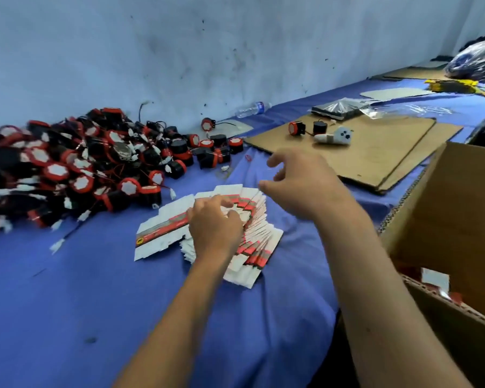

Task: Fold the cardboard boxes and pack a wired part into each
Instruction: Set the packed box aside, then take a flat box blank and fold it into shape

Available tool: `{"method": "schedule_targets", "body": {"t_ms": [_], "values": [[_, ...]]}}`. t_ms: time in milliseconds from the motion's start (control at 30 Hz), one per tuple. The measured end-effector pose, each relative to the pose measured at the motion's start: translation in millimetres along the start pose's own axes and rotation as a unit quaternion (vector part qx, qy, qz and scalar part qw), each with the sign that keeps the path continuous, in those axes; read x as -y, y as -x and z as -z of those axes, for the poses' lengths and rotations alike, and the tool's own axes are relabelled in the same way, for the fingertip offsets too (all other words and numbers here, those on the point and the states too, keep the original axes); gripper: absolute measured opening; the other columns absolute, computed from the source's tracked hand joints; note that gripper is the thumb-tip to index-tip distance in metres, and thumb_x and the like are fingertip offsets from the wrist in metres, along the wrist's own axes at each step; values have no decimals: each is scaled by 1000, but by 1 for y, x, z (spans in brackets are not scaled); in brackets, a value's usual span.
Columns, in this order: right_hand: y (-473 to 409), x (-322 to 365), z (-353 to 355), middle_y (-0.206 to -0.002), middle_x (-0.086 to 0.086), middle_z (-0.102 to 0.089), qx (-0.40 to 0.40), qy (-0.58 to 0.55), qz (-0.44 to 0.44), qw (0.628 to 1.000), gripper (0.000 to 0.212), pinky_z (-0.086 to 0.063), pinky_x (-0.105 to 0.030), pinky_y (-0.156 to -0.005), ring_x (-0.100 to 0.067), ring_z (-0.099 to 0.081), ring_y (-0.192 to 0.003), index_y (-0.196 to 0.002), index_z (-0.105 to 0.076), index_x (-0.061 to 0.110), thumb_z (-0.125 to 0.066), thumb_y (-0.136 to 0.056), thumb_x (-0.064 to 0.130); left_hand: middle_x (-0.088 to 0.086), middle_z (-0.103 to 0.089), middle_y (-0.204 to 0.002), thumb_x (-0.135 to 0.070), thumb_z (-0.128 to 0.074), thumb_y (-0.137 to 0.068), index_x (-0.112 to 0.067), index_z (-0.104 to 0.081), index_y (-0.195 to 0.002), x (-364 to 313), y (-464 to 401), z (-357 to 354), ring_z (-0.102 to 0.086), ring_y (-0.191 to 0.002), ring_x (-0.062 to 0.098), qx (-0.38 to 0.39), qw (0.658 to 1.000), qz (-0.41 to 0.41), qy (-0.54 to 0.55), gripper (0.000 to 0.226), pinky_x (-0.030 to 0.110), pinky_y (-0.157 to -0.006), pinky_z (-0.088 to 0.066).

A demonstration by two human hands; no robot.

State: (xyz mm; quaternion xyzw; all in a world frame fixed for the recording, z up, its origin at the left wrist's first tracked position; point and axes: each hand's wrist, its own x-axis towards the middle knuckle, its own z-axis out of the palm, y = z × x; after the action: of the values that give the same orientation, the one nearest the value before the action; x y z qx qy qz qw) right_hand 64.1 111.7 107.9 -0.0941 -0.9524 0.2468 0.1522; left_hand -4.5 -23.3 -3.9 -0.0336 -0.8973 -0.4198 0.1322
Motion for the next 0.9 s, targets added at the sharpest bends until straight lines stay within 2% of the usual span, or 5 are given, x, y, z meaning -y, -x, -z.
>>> {"method": "schedule_targets", "body": {"t_ms": [200,367,667,767,900], "values": [[-47,53,-134,-125,-10,-66,193,112,118,968,36,-52,-41,-96,-33,-60,-117,-121,-65,12,-69,-87,23,12,-43,-150,-19,-65,-85,-20,-49,-141,109,-33,65,-41,-137,35,83,958,100,-256,59,44,-110,-43],[-66,80,-182,-125,-7,-63,235,134,133,953,27,-41,-58,-107,-32,-51,-123,-116,-63,18,-63,-91,28,6,-73,-99,-4,-53,-87,-26,-72,-109,143,-39,97,-65,-92,35,94,951,-23,-292,36,42,-73,-53],[-52,119,-188,-124,-1,-65,-18,-297,148,943,51,-45,-39,-98,-21,-56,-121,-126,-62,18,-43,-102,59,-2,-65,-79,-27,-44,-111,-6,-68,-82,167,-28,149,-57,-75,18,-4,982,110,154,43,35,-70,-48],[-27,145,-212,-139,-2,-54,77,-300,195,930,66,-38,-36,-111,-19,-45,-131,-143,-49,18,-61,-93,59,1,-76,-82,-14,-51,-105,-14,-70,-86,176,-3,165,-68,-84,24,-94,889,225,387,27,40,-82,-54],[19,178,-258,-121,8,-63,198,-345,196,896,65,-49,-37,-102,-9,-59,-113,-131,-53,25,-82,-79,52,8,-74,-99,-27,-55,-78,-15,-73,-90,204,28,192,-66,-99,28,-83,913,227,330,25,42,-89,-52]]}}
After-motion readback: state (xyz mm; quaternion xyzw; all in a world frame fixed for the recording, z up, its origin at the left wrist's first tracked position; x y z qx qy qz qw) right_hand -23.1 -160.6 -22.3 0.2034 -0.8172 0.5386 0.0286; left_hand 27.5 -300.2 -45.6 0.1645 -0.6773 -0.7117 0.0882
